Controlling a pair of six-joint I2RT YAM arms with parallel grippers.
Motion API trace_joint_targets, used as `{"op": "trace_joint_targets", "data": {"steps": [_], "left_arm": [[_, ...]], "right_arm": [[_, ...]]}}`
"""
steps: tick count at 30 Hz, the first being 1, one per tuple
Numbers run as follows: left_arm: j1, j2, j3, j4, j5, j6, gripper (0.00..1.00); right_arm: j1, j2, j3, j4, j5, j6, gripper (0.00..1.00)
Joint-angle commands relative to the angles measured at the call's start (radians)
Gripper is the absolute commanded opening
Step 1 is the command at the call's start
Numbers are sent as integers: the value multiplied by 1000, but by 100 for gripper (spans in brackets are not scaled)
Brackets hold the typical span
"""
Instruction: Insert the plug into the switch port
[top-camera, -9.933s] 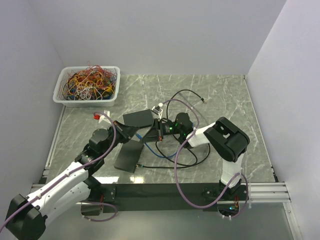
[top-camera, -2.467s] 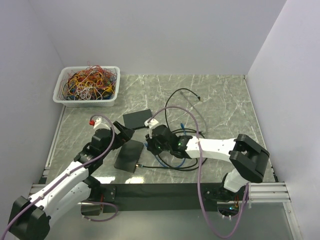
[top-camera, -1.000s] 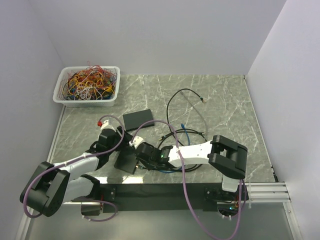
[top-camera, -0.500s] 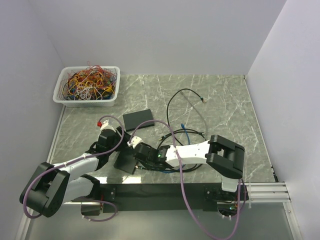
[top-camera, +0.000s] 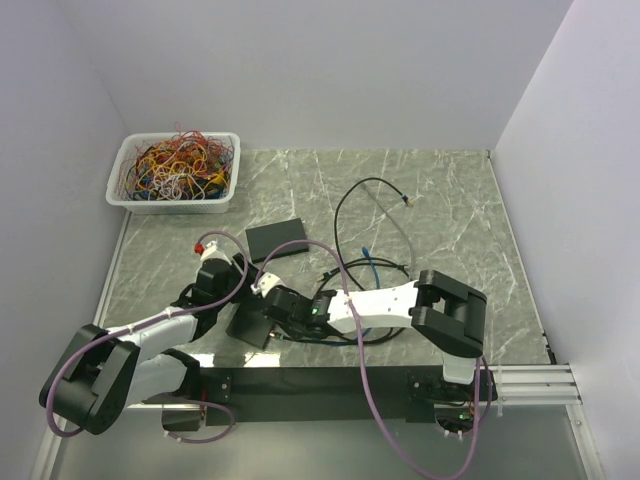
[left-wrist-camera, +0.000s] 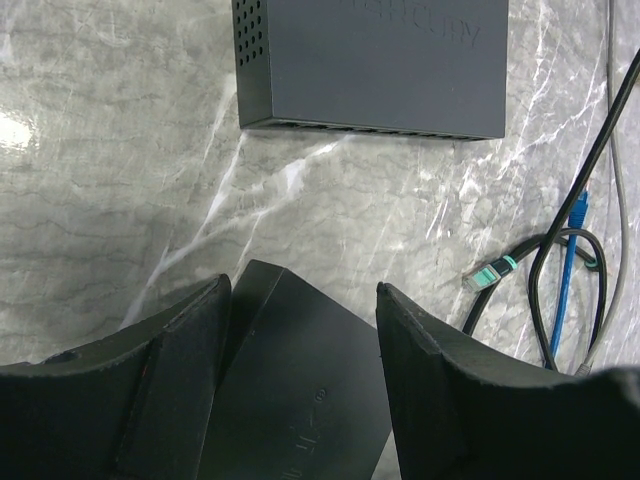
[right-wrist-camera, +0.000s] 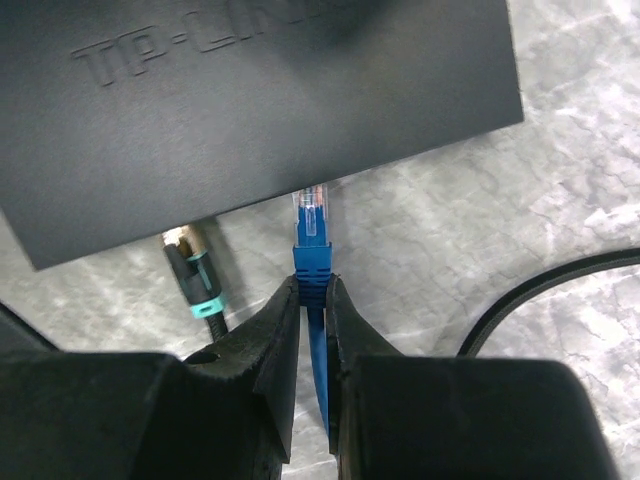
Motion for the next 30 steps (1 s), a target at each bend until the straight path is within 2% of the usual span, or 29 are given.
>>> {"op": "trace_joint_targets", "data": {"steps": [1,15,30], "left_arm": [[-10,-3,-11,31,38,-9,65],[-12,-11,-8,14,38,-15,65],[-27,-120,-68,-23,44,-52,64]], "right_arm": [[28,-20,68,68,-8,-3,0],[45,17,105,61,14,7,0],[26,62,160,68,31,-12,0]]}}
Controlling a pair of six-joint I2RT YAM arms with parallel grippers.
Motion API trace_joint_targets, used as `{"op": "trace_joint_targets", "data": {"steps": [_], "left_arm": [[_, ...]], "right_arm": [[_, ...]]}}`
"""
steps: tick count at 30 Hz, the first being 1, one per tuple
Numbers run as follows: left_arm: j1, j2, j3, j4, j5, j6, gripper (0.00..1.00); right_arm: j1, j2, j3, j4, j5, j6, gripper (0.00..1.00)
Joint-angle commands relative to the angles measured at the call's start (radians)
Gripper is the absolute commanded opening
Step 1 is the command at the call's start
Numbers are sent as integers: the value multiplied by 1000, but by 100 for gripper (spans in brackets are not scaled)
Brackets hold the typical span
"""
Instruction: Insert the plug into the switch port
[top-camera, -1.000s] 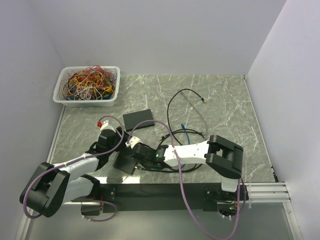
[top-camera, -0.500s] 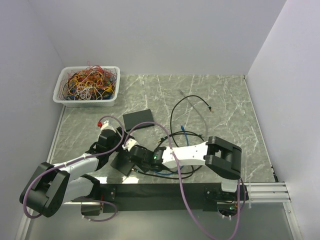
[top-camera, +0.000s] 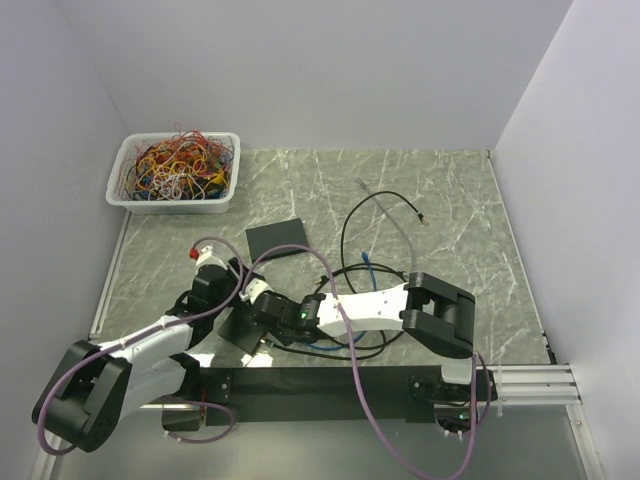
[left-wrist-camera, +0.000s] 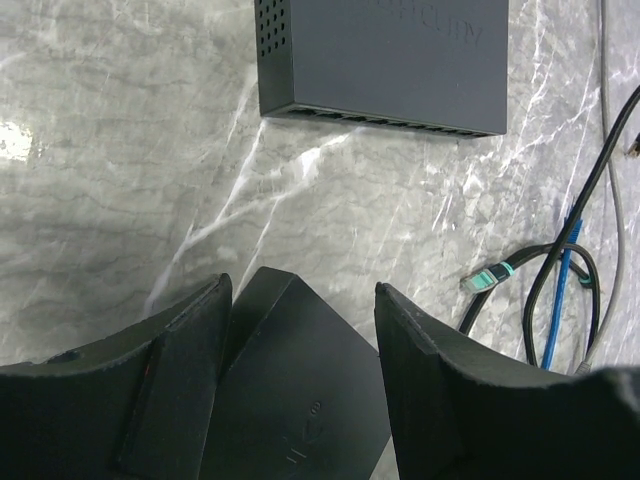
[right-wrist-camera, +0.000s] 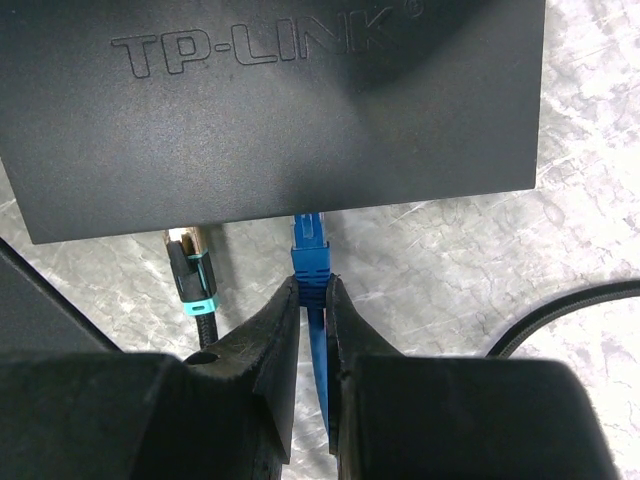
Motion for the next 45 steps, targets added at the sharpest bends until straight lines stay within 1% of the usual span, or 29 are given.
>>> {"op": "trace_joint_targets", "data": {"steps": [1,4,12,21,28,33,34,39,45], "left_arm": [[-27,-29,-20,0,65,-48,64],[-37,-37,-30,-2,65,-55,64],[-69,-72,-51,-42,53,-98,63],[-104,-123,-92,-57,54,-132,62],[-115,-112,-106,-42,54,-130,62],[-125,-89,-111,-30,54,-133,62],[-127,-86,-111,-28,24,-133,62],[-138,-68,-106,-25,18,-133,62],[-142,-78,-118,-25,21,-141,63]], "right_arm": [[-14,6,72,106,48,-7,0],[-16,0,61,118,48,-9,0],[-55,-24,10,183,-38,-4,0],[-74,-12,38,209,-64,-27,0],[-74,-20,58,246,-68,-59,0],[-74,-23,84,273,-59,-91,0],[-74,-24,90,282,-59,-96,0],[-78,-14,136,293,-64,-118,0],[-80,52,233,293,-78,-133,0]]}}
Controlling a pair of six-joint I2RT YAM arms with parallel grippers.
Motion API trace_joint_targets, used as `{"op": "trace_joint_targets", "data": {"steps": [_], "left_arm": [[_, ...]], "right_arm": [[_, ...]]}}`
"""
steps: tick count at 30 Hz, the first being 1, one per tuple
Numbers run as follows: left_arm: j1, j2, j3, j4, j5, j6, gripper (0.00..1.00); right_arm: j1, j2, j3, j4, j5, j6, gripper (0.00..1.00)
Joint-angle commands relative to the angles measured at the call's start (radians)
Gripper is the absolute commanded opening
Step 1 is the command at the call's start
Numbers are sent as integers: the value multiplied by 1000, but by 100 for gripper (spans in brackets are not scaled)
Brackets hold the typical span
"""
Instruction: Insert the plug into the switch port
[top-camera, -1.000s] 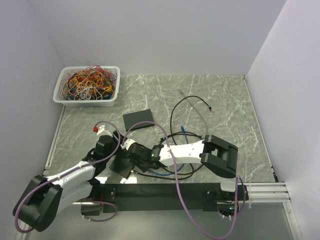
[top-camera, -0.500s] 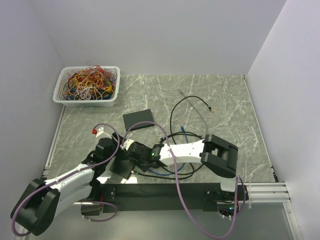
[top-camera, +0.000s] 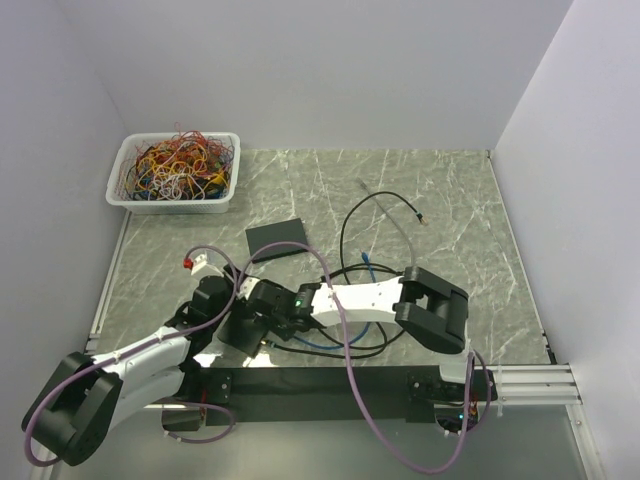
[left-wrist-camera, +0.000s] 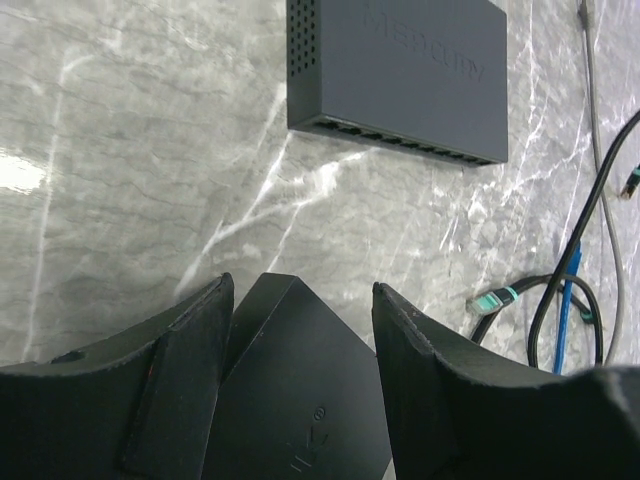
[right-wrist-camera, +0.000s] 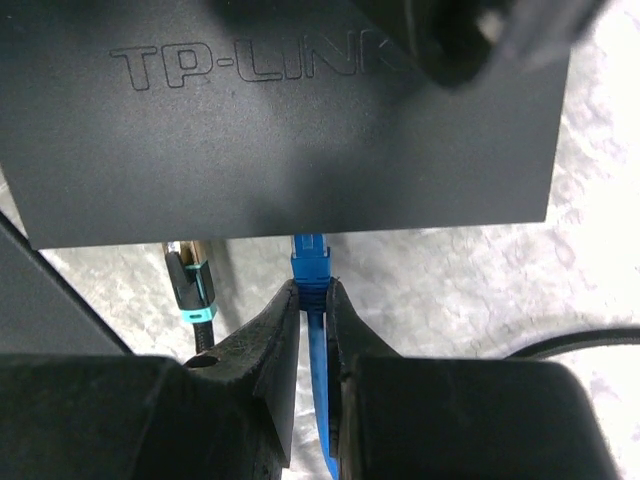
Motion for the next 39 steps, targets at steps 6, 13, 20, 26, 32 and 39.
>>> {"op": "trace_joint_targets", "data": {"steps": [6,13,20,26,32,39], "left_arm": [[-56,-1,-54,-60,194,-89,63],[-58,-13,-63,-62,200,-92,63],[-58,-7,-61,-62,197,-95,63],[-58,-24,-61,-76,194,-101,63],[-58,-51,-65,-100,172,-120,65],[-58,-85,-46,-149,143,-130,65]], "right_arm": [[-36,51,203,413,28,-35,0],[-49,9,139,612,-16,-43,0],[-53,-6,166,697,30,-55,0],[-79,55,228,674,79,-32,0],[-82,35,102,686,85,-26,0],[-84,23,-34,669,108,16,43]]}}
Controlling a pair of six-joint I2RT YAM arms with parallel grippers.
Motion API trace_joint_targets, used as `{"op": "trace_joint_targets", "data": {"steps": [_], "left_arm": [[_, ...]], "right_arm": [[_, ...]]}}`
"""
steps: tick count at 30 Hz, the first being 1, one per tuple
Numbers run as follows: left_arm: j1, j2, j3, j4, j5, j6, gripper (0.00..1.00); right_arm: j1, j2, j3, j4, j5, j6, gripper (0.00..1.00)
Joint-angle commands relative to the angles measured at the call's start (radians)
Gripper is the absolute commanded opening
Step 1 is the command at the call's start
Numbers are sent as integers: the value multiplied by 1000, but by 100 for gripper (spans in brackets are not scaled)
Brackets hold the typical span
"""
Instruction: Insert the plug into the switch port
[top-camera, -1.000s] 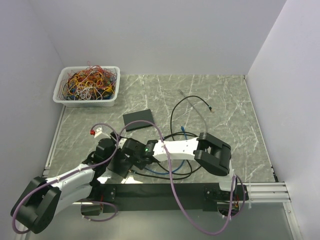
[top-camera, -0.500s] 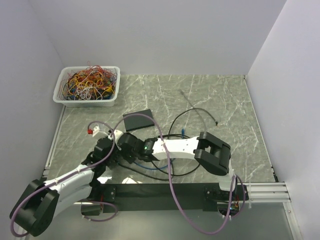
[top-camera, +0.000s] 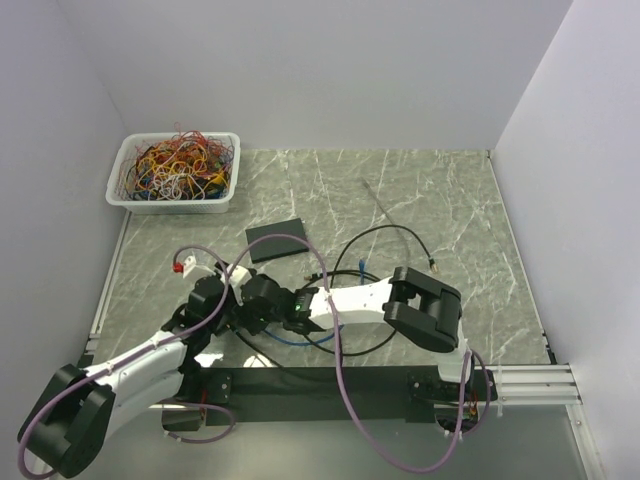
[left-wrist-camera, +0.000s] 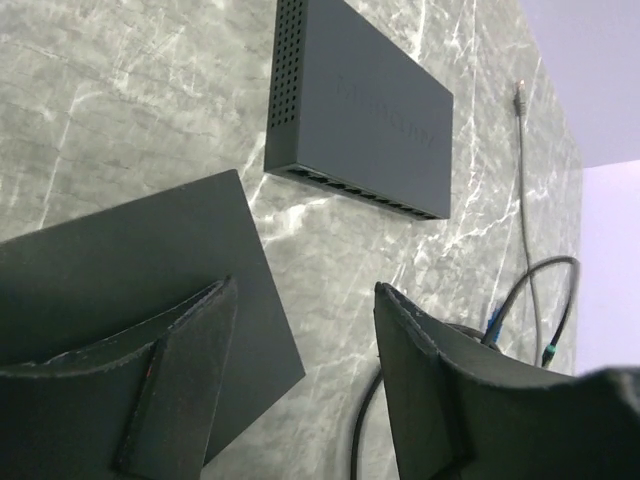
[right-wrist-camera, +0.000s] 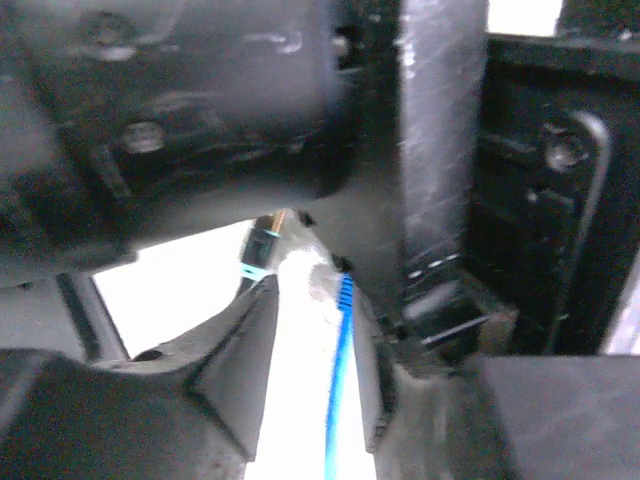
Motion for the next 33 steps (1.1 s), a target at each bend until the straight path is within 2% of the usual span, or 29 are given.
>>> {"op": "trace_joint_targets", "data": {"steps": [1,7,13,16,20,23,29,33], "left_arm": [[-60,-15,-29,-172,223,-9,65],[-60,-53,84,-310,155,20,69],[-43,-75,231,-450,75,99,82],[7,-53,288,-485,68,153,87],[185,19,328,-484,146,225,91],[268,69,353,-473,170,270,92],[371,188,373,-442,193,270,93],[397,238,371,-430,224,257,93]], "right_arm": [[-70,-34,-39,217,155,11,45],[-68,-82,-105,200,192,44,52],[-87,-181,-160,157,190,121,59],[-127,-192,-148,85,140,196,60],[-168,-201,-170,52,81,248,62],[-186,-194,-180,46,37,273,63],[-196,-146,-125,9,-87,308,63],[-194,-120,-114,26,-161,339,63]]}}
